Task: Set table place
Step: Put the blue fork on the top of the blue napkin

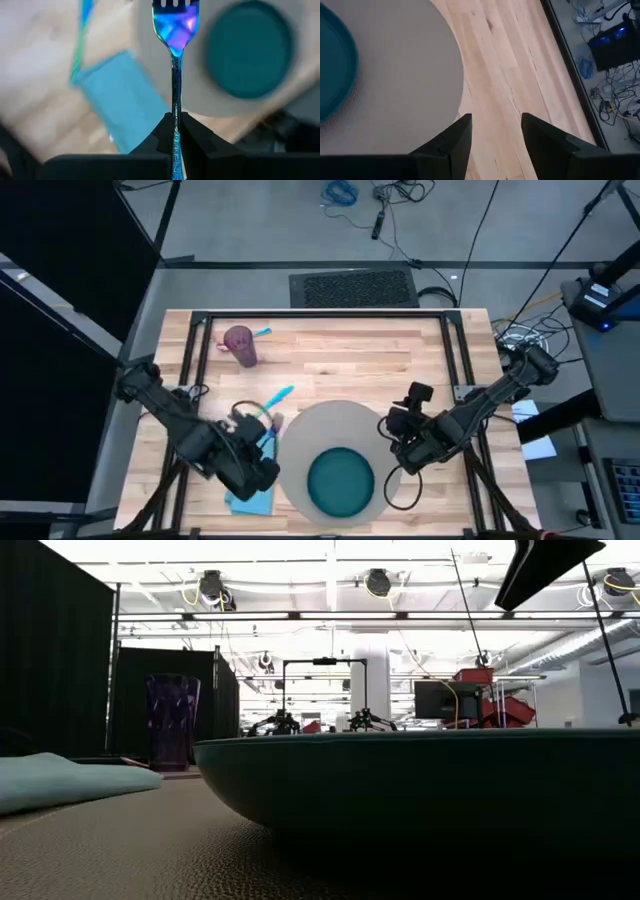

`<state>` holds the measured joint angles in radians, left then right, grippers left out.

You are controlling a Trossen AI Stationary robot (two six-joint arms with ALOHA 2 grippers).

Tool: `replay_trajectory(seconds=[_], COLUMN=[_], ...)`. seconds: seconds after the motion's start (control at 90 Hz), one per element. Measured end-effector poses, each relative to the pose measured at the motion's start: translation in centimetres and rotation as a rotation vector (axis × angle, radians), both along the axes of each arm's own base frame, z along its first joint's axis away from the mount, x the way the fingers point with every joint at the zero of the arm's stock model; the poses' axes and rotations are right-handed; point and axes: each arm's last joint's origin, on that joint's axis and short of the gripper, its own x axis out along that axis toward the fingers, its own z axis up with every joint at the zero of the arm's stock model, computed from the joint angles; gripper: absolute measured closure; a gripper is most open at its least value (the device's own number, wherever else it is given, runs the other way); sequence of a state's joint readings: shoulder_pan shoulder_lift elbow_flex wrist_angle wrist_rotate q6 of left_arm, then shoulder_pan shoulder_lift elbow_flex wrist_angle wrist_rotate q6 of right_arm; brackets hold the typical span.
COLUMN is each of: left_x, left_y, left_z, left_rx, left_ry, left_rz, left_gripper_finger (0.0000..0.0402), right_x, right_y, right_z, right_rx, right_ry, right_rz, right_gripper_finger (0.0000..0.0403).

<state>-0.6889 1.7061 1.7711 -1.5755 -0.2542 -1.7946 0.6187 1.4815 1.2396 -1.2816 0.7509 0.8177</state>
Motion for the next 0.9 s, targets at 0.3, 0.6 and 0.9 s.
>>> replay_trajectory(seconds=[0.3,0.6,0.9], left_x=[-1.2,-0.5,0.2], left_y=[-1.4,-0.2,1.4], left_z=[-6.4,-12.2,-15.8], left_rx=[-0.067,-0.116,-0.165], left_ry=[0.129,0.175,0.152], left_rz=[0.289,0.295,0.259], left_gripper_finger=[0.0401,0.0401,0.0401], right_x=[-0.3,0.1,0.0], right_y=[0.7,1.2,1.3], right_z=[0.0,-0.1,-0.1], right_rx=[0.029,0.081,0.106], right_ry=[0.005,0.005,0.023], right_rz=[0.028,0.077,0.084], right_gripper_finger=[0.0245,0.0245,0.0245])
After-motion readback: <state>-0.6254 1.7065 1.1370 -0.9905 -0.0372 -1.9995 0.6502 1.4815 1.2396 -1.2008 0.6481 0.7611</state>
